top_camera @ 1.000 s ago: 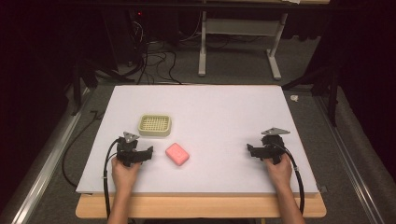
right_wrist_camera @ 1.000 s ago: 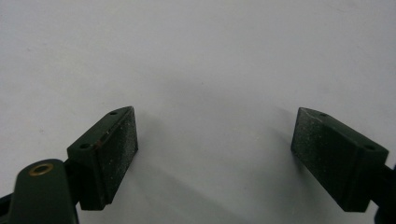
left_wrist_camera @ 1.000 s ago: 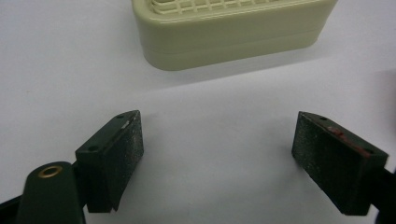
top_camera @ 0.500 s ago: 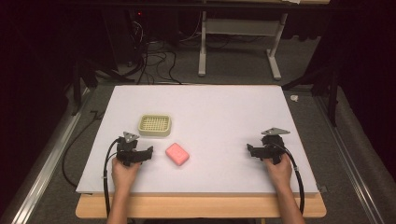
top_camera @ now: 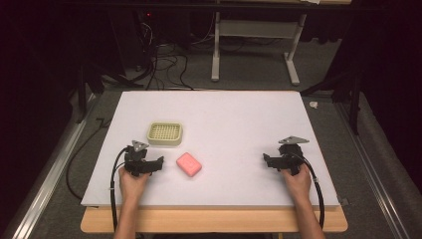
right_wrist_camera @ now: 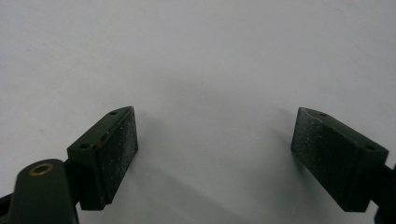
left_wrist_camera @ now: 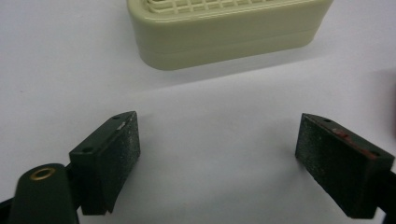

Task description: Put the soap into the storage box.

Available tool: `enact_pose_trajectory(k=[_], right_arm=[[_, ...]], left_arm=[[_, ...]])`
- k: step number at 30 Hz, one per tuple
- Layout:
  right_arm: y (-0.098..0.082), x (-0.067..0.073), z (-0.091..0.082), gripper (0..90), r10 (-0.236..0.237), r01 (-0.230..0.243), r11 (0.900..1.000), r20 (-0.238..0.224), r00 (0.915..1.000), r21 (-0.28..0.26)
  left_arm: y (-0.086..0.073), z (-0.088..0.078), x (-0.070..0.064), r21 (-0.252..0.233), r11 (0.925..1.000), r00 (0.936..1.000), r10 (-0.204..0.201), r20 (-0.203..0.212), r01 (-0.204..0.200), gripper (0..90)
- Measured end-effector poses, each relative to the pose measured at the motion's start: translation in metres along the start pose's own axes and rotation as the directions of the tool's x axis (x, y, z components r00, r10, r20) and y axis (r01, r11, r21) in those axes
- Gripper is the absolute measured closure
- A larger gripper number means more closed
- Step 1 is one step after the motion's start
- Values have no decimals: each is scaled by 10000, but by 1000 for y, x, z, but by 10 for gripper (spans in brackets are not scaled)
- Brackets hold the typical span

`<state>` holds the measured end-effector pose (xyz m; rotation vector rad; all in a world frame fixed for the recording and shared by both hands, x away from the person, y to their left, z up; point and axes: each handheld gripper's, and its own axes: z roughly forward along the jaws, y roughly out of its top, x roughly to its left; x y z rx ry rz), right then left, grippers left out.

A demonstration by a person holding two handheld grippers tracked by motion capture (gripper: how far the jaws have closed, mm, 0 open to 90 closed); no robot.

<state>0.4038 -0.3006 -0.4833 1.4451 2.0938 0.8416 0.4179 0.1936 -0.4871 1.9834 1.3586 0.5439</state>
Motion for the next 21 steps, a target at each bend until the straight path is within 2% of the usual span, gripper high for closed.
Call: enact_pose_trajectory(k=[13,14,21], right_arm=[[0,0,0,151,-2,2,10000,-3,10000,-1],[0,0,0,151,-3,3,10000,1,10000,-1],[0,0,0,151,-5,5,10000,-5,10000,-2]], left_arm=[[6,-11,-9,-345,9992,9977,230,632,-209,104],[6,-14,-11,-451,9988,9958,248,878,-209,97],[7,-19,-19,-541,9980,9923,399,1173,-337,81]])
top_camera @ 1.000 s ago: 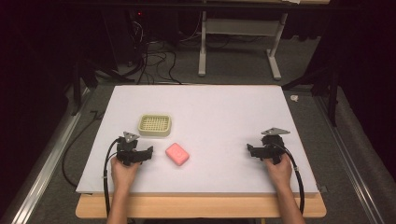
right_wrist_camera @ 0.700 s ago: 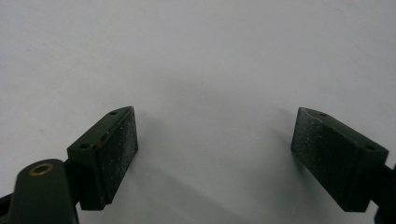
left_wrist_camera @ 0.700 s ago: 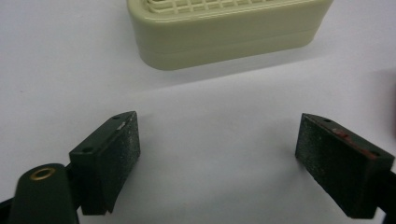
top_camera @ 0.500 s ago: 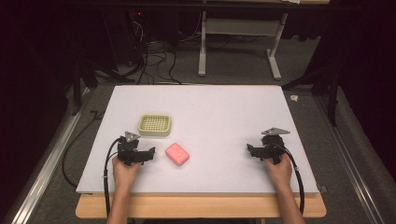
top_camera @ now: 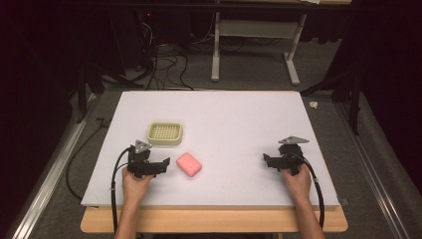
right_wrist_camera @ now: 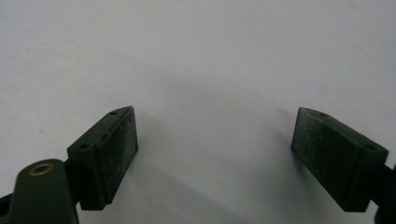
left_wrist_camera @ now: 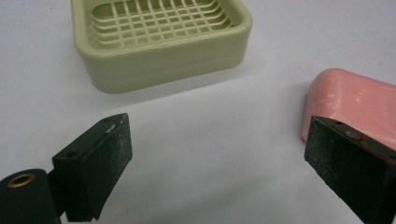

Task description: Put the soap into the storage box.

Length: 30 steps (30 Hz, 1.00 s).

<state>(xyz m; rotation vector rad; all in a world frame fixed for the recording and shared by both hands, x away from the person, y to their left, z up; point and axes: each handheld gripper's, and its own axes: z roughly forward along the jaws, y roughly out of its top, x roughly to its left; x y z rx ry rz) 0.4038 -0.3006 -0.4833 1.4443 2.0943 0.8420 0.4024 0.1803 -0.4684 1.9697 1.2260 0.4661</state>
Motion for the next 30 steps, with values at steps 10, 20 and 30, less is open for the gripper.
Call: enact_pose_trajectory(k=[10,20,30], right_arm=[[0,0,0,152,-4,4,10000,2,10000,-5],[0,0,0,152,-3,3,10000,2,10000,-25],[0,0,0,152,-5,5,10000,10,10000,-1]], left_arm=[[6,-8,-26,-163,9978,9959,659,621,-650,63],[12,-9,-49,-210,9916,9860,1288,1056,-1273,61],[14,-1,-64,-121,9868,9783,1619,1292,-1617,58]])
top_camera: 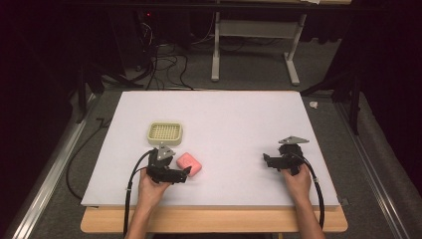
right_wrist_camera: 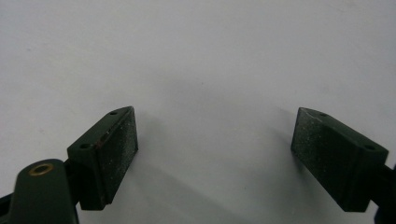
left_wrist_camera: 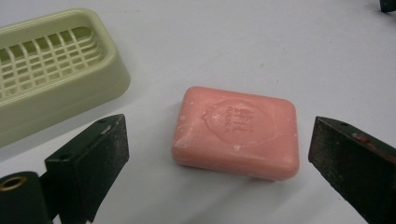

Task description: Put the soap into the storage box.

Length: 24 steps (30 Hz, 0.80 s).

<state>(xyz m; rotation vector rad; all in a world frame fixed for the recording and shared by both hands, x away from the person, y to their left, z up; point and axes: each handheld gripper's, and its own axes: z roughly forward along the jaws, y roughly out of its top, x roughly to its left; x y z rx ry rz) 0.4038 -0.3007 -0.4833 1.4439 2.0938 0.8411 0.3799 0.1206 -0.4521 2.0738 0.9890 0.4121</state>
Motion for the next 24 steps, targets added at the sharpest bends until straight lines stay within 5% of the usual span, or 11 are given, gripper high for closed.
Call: enact_pose_trajectory(k=[24], right_arm=[[0,0,0,152,-7,7,10000,-2,10000,-3]], left_arm=[[2,29,-10,533,9981,9995,302,128,-309,60]])
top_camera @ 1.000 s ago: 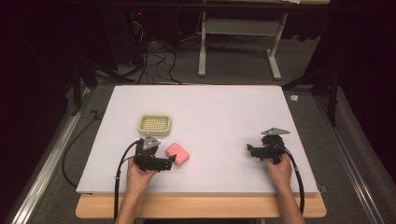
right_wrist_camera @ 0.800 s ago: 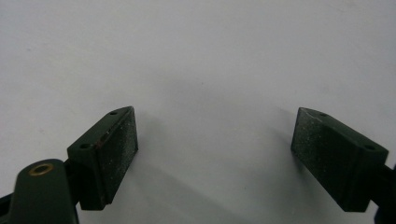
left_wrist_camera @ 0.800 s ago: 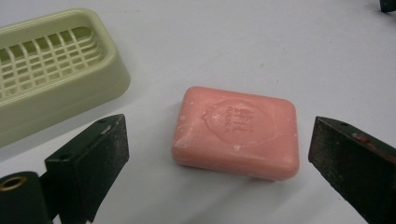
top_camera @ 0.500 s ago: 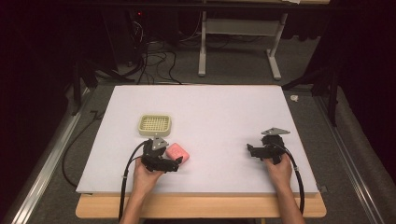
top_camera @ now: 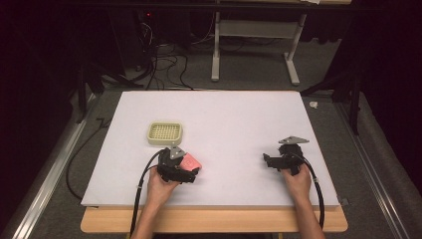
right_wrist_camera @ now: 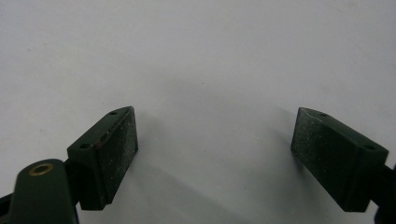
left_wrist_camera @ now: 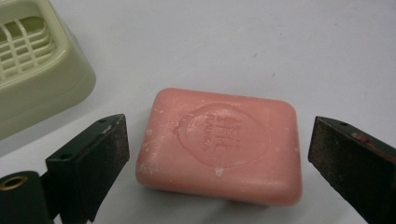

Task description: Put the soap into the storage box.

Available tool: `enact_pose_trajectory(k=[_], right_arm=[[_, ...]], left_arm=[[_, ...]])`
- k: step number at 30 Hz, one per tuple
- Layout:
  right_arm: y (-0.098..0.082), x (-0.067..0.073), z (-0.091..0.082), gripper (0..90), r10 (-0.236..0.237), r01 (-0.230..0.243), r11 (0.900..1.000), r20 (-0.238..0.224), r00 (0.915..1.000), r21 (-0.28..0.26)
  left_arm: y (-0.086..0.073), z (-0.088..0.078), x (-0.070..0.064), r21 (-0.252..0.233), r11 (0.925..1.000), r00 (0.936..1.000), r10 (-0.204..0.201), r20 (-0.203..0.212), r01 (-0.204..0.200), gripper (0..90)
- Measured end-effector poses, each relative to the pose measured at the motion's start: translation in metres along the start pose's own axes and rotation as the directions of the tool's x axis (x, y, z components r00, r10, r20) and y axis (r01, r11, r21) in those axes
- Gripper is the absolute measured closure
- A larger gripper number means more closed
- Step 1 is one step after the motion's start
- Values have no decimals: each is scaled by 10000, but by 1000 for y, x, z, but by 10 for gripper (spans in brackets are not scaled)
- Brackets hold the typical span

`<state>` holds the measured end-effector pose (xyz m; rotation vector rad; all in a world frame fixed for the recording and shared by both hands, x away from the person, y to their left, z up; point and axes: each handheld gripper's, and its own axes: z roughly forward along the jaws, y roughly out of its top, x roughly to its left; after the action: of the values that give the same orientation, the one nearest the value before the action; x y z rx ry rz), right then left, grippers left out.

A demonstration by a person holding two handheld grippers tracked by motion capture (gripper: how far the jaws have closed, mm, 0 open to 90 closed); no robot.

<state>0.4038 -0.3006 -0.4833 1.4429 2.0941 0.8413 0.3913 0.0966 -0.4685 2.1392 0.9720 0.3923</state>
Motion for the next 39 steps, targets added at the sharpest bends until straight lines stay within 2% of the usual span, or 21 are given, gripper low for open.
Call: enact_pose_trajectory(k=[19,27,31,39], right_arm=[[0,0,0,152,-23,23,10000,-3,10000,-7],[0,0,0,152,-7,7,10000,-7,10000,-3],[0,0,0,152,37,-37,10000,-5,10000,3],[0,0,0,151,34,-34,10000,-5,10000,2]], left_arm=[[-3,20,-2,581,9980,9996,269,-111,-262,66],[-5,20,-1,438,9988,9997,229,69,-232,85],[-8,19,-1,220,9996,9998,172,29,-173,102],[-8,18,-2,152,9997,9998,175,25,-176,135]])
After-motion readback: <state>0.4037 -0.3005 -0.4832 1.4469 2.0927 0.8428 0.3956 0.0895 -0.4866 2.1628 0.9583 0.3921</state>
